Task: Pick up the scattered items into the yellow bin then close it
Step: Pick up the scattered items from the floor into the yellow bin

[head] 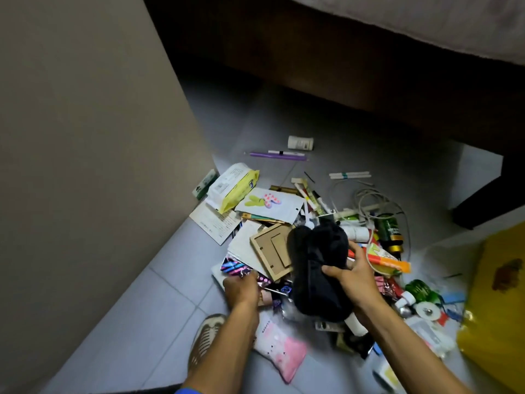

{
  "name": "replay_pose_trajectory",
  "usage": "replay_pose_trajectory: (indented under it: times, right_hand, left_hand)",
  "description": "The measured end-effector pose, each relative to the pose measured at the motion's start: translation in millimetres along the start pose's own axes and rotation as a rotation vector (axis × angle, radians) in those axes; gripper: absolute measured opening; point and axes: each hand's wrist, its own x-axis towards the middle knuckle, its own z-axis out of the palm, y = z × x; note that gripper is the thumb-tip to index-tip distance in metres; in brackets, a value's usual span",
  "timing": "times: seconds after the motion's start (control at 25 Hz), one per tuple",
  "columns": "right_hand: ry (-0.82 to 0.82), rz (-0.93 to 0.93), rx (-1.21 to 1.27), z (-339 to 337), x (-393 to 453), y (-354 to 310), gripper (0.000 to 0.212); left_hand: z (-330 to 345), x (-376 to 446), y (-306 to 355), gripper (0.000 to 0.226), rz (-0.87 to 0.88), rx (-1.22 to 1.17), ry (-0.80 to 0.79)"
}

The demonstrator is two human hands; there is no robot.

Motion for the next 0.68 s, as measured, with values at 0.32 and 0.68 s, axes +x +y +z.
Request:
replay_pose_trajectory:
  times: [0.32,0.68]
  right_hand:
    - [-0.077,0.119,0.156,-20,-1,19,0.031]
    - [0.066,-0.394,-0.256,0,-42,-31,0.029]
  left_hand:
    - [23,15,-7,0.019,-0.245,-0.358,-0.054]
    - [-35,-80,27,0.043,0.273,-0.456,-0.394]
